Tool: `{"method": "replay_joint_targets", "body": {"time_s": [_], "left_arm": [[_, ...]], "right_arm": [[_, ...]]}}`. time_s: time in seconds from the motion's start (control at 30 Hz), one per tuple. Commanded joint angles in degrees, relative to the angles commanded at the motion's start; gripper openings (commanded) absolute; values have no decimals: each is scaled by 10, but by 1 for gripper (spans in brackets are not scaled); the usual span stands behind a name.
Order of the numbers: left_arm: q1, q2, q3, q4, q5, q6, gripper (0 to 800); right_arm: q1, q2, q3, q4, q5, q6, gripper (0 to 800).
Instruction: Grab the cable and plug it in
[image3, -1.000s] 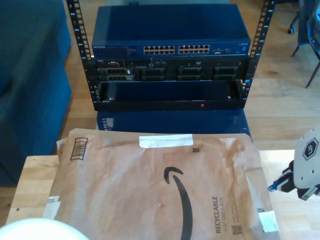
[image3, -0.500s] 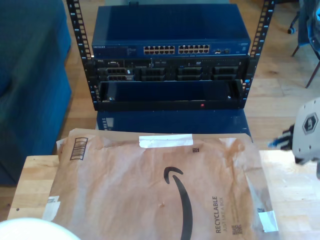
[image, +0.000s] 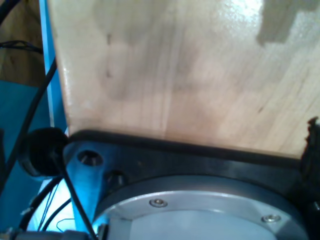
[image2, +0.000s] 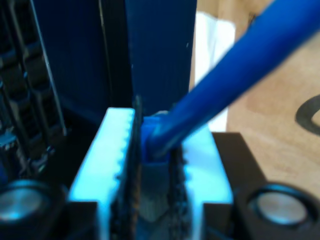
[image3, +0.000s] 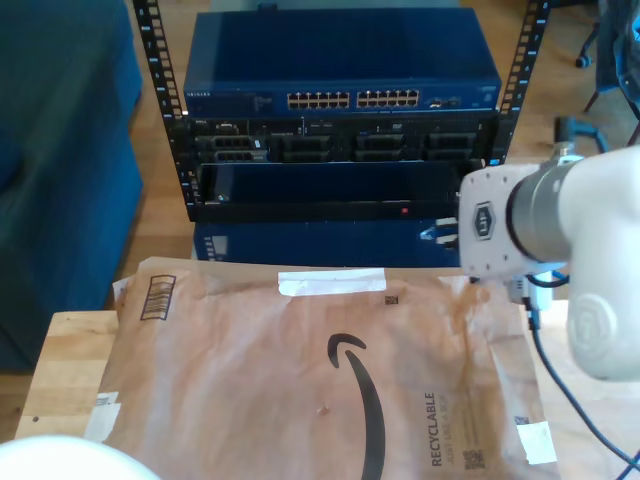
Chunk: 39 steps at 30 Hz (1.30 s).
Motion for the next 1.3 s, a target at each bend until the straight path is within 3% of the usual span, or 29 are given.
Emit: {"method": "replay_joint_targets", "body": {"time_s": [0.23,0.37,0.67,1.03,1.1,1.23,1.3], "left_arm": [[0,0,0,0,0,0,800],[0,0,1,0,0,0,800],[0,1,1,0,0,0,799],[0,1,1,0,0,0,800],[0,0,1,0,0,0,800],[0,0,0,0,0,0,800],[0,0,0,0,0,-1,800]], "right_arm": [[-4,-5,53,-37,-49,-5,0],[-3,-58,84,-39,-50,-5,0],[3,-59,83,-68,-62,-4,0],[3,-5,62,-76,-98,-6,0],[3,-5,67,-102,-107,-5,0],[1,21,90,-109,-246,-2,0],[-1,31,131,-106,-346,-1,0]]}}
